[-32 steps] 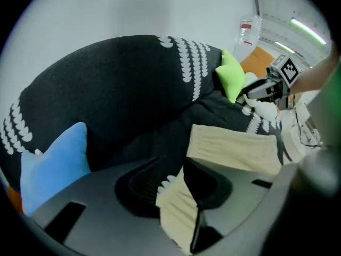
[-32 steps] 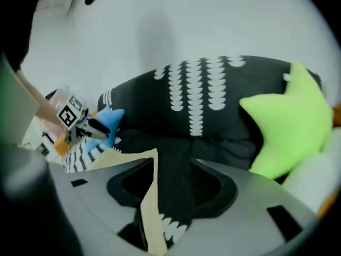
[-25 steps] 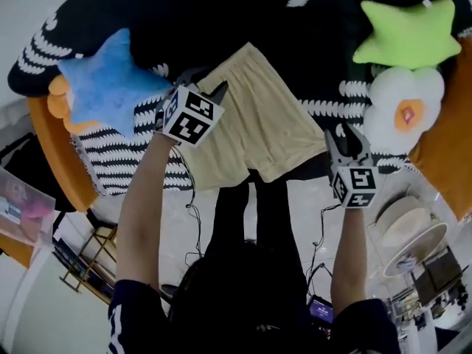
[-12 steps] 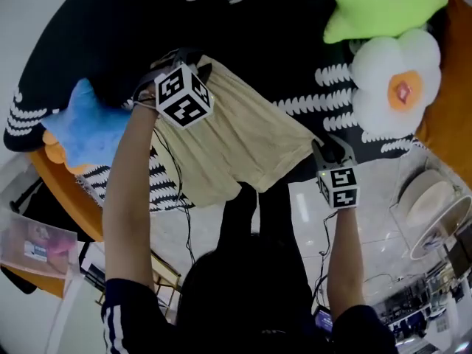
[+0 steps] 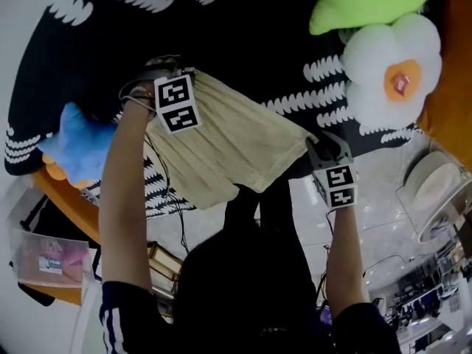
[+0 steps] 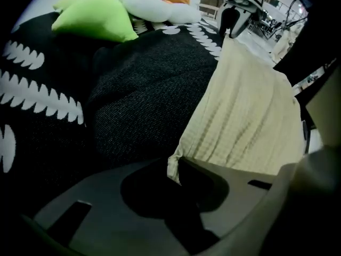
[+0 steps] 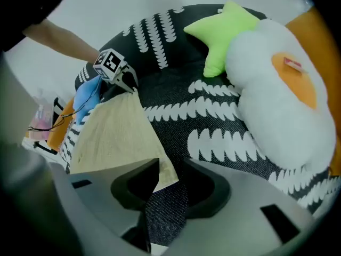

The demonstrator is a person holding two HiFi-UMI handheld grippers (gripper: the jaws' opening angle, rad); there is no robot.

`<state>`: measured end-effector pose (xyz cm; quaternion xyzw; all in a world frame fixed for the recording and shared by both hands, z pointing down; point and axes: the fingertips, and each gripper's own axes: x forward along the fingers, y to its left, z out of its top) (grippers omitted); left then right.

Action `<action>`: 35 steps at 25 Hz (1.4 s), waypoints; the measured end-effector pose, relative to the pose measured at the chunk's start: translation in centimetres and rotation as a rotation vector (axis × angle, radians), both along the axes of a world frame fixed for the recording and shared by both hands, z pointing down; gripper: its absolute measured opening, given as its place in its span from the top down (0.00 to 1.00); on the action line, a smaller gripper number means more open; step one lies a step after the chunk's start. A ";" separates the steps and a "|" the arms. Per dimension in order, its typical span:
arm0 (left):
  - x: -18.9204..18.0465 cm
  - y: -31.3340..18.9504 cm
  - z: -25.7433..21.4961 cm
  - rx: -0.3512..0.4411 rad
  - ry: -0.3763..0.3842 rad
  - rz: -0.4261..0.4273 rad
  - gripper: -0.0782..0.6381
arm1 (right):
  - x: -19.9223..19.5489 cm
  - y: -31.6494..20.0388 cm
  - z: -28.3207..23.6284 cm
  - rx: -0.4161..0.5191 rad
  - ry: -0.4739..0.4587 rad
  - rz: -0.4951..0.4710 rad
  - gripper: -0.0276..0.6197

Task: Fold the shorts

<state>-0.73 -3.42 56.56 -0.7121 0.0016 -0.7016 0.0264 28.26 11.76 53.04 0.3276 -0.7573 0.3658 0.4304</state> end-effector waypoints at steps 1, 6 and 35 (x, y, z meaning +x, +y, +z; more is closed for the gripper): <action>0.0 0.0 -0.1 -0.019 -0.002 -0.008 0.80 | 0.0 0.1 -0.2 -0.018 -0.032 0.009 0.71; 0.0 -0.1 -0.8 -0.088 0.001 -0.050 0.84 | 0.7 0.4 0.1 -0.094 -0.067 -0.006 0.76; 4.0 -14.3 -15.6 0.362 0.266 -0.266 0.84 | 6.9 -12.2 -10.6 0.318 0.113 -0.006 0.92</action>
